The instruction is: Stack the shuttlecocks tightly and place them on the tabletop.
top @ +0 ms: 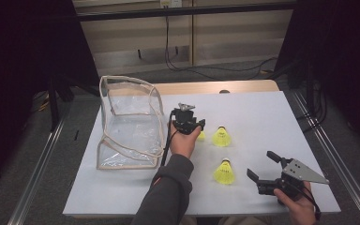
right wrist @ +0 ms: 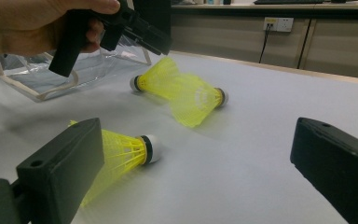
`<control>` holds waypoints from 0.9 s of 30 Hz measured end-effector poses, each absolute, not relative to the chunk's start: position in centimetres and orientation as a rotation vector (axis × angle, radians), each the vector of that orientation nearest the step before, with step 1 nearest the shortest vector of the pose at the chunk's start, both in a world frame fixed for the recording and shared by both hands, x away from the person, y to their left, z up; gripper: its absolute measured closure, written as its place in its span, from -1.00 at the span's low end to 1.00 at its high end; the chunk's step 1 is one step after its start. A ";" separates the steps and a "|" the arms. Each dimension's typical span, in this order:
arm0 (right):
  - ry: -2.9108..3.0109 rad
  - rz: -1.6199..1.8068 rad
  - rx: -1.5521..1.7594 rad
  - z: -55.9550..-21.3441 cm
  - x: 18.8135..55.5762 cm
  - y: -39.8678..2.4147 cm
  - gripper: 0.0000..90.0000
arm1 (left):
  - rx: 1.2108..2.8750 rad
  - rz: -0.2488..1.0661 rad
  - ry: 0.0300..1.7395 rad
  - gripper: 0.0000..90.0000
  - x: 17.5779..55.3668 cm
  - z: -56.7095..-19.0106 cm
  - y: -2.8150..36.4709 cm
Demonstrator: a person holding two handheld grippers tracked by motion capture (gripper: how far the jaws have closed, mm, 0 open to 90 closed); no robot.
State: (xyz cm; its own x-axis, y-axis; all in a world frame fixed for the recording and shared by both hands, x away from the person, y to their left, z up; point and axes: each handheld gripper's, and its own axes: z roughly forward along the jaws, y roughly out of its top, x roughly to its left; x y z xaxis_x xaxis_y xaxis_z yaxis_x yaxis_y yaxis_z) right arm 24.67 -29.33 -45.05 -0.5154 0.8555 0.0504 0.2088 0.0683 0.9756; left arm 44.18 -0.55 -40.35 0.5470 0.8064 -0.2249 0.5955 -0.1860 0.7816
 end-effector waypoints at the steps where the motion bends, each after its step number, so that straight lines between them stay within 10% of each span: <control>1: 1.787 1.481 1.058 -45.1 24.7 -29.3 -0.95 | 1.885 0.292 1.145 0.29 44.1 -40.3 -0.5; 27: 1.790 1.473 1.057 -45.1 24.7 -29.4 -0.95 | 1.913 0.203 1.052 -0.59 40.1 -39.6 0.5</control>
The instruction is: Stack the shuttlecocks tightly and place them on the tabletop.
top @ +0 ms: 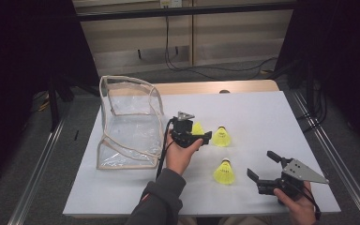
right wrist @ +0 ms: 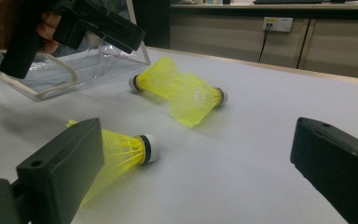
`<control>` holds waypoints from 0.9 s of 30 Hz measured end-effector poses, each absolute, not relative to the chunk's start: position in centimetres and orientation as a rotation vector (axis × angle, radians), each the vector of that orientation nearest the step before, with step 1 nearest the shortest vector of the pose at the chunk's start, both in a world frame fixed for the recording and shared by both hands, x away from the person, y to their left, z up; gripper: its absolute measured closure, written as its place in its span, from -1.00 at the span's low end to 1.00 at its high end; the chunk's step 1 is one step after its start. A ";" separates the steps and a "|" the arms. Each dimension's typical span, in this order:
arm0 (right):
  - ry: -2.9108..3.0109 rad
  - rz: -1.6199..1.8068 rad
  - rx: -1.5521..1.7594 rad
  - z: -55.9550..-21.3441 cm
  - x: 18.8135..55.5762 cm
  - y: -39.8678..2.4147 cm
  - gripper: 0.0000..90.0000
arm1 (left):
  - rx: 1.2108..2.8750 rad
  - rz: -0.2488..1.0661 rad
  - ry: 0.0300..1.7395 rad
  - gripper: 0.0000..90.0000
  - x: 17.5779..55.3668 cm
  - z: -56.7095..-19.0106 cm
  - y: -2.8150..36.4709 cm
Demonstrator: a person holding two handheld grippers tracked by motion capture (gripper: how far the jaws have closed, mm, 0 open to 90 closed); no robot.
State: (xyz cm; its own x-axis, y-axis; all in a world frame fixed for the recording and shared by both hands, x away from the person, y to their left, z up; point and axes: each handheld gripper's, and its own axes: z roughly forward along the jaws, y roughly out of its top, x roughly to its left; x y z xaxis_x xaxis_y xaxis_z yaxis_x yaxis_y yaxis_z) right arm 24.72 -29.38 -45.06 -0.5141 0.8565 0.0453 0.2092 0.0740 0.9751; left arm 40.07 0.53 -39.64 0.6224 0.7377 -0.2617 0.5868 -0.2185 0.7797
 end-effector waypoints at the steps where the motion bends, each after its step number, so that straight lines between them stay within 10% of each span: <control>1: 1.789 1.474 1.057 -45.1 24.7 -29.4 -0.95 | 1.912 0.195 1.049 -0.61 39.9 -39.6 0.6; 27: 1.792 1.468 1.054 -45.1 24.7 -29.4 -0.95 | 1.959 0.074 0.896 -0.74 36.0 -40.4 1.5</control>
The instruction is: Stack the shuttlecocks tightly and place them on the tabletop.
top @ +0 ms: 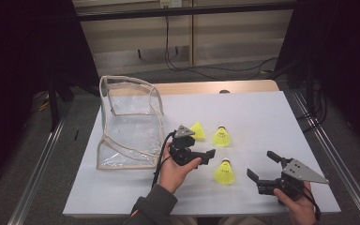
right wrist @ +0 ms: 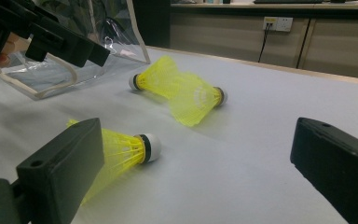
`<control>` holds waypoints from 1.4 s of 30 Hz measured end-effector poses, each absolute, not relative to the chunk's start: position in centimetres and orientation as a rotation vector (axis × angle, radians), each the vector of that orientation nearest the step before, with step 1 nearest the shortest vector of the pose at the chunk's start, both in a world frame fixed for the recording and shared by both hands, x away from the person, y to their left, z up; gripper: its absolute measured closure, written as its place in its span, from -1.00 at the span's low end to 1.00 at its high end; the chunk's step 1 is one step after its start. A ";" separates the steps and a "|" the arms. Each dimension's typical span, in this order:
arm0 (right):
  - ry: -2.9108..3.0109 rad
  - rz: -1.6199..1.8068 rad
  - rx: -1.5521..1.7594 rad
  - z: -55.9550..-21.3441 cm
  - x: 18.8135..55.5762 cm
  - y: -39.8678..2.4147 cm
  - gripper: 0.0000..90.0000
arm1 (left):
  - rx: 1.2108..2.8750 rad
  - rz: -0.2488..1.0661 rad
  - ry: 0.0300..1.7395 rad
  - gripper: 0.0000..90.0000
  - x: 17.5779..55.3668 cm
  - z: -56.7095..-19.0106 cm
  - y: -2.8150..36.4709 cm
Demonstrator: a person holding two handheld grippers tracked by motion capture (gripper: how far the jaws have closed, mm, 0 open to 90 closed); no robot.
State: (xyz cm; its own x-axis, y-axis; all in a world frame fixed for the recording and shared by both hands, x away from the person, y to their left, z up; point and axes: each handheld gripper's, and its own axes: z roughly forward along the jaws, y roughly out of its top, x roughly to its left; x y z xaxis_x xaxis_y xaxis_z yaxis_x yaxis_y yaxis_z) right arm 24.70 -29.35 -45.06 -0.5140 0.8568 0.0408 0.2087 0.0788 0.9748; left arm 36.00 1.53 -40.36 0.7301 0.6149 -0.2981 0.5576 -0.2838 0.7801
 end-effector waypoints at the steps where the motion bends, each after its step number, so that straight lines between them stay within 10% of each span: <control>1: 1.792 1.471 1.054 -45.1 24.7 -29.3 -0.95 | 1.961 0.074 0.893 -0.75 35.9 -40.4 1.5; 42: 1.792 1.465 1.059 -45.1 24.7 -29.3 -0.95 | 1.998 -0.003 0.782 -0.88 33.0 -41.5 3.6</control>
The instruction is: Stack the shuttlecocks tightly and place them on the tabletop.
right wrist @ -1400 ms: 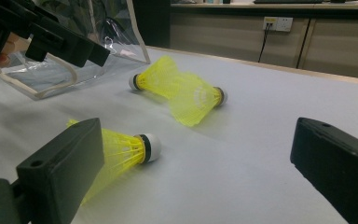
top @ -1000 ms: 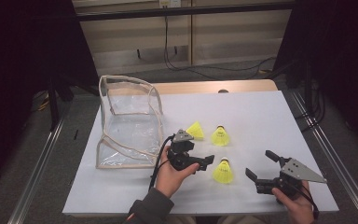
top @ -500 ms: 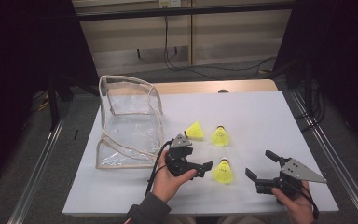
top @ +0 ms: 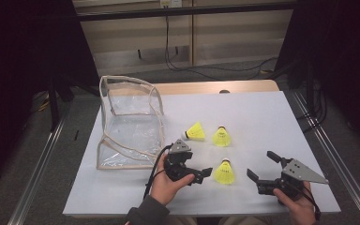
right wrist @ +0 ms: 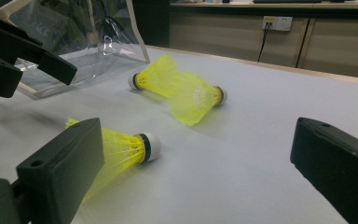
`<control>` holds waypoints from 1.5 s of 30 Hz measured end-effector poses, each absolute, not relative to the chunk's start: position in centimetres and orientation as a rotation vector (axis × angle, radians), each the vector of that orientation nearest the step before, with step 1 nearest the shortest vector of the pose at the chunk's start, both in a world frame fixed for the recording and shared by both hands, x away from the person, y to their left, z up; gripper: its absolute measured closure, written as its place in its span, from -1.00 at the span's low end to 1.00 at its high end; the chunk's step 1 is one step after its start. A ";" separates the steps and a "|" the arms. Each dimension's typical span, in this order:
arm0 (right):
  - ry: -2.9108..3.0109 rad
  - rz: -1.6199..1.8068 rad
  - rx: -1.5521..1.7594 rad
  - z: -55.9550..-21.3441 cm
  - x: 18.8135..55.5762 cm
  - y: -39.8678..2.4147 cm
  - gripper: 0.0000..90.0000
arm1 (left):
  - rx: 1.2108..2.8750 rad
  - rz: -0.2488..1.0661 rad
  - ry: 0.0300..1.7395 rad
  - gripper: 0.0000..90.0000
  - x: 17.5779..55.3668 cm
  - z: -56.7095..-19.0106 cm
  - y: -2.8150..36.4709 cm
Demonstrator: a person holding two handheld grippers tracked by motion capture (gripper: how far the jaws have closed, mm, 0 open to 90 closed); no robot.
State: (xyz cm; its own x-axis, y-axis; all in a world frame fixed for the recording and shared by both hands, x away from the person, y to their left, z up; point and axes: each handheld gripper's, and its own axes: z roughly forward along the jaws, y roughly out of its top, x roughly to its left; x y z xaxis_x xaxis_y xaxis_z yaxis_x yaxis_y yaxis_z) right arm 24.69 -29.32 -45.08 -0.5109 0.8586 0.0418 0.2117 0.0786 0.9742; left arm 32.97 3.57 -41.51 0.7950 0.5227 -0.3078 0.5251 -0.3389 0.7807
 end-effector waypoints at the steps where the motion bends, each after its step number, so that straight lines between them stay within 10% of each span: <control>1: 1.792 1.465 1.058 -45.1 24.7 -29.3 -0.95 | 1.998 -0.007 0.778 -0.88 32.9 -41.5 3.6; 45: 1.793 1.463 1.056 -45.0 24.6 -29.3 -0.95 | 2.013 -0.046 0.692 -0.91 31.8 -42.2 8.9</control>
